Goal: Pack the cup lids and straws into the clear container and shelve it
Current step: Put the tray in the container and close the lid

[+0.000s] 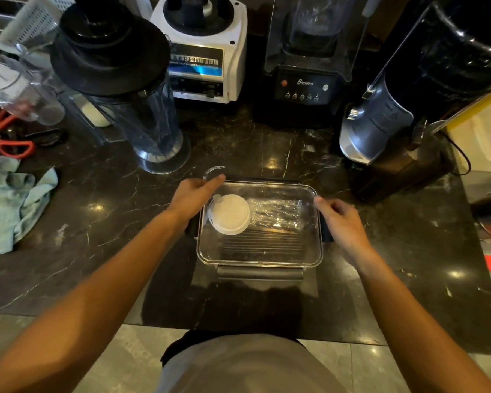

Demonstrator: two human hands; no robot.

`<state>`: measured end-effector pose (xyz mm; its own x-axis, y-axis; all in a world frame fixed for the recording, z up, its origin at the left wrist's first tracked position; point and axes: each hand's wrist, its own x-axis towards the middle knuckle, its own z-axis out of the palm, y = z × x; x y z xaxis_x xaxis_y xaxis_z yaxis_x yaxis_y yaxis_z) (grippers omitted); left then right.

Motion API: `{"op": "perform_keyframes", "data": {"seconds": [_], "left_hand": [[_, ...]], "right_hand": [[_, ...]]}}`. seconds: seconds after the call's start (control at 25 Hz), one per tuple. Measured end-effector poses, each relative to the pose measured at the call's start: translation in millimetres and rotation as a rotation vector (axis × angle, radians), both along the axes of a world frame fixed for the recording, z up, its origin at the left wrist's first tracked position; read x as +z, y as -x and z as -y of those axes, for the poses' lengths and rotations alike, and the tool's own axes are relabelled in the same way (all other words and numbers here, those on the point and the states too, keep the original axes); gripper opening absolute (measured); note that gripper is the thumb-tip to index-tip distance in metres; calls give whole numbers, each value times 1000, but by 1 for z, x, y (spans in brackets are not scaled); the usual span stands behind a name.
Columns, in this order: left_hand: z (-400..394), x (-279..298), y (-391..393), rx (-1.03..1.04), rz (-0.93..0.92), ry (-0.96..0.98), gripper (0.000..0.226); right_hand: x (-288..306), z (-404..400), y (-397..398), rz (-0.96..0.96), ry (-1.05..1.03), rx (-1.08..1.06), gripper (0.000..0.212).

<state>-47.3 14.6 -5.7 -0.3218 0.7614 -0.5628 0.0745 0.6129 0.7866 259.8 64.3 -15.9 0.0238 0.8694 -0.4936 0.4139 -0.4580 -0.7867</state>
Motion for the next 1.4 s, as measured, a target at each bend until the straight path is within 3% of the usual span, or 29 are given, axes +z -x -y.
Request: {"op": "perform_keyframes", "data": {"seconds": [0.12, 0.24, 0.44, 0.56, 0.68, 0.76, 0.88, 0.96, 1.12, 1.28, 1.4], "left_hand": [[-18, 0, 1, -61, 22, 73, 31], [-22, -4, 5, -61, 52, 48, 21], [-33, -28, 5, -90, -109, -91, 34], [-35, -38, 3, -125, -179, -133, 36], [-19, -43, 4, -159, -255, -207, 31], [1, -39, 6, -166, -245, -231, 31], [37, -28, 3, -75, -121, -174, 42], [60, -26, 2, 10, -54, -131, 32], [76, -25, -6, 79, 18, -116, 26], [63, -24, -13, 98, -3, -140, 28], [57, -27, -16, 46, -125, -105, 31]], "right_hand": [[3, -30, 13, -61, 112, 18, 44], [2, -49, 19, -45, 109, 128, 37], [-1, -60, 22, -102, 83, 210, 22], [-4, -59, 25, -80, 40, 207, 22], [-9, -43, 22, 8, -63, 129, 38], [-12, -24, 9, 54, -139, 115, 33], [-20, 5, -19, -120, -68, 95, 30], [-31, 19, -33, -231, -51, 76, 38], [-30, 31, -32, -386, 2, -58, 30], [-32, 33, -23, -235, -130, -188, 18], [-34, 37, -16, -32, -260, -93, 26]]}}
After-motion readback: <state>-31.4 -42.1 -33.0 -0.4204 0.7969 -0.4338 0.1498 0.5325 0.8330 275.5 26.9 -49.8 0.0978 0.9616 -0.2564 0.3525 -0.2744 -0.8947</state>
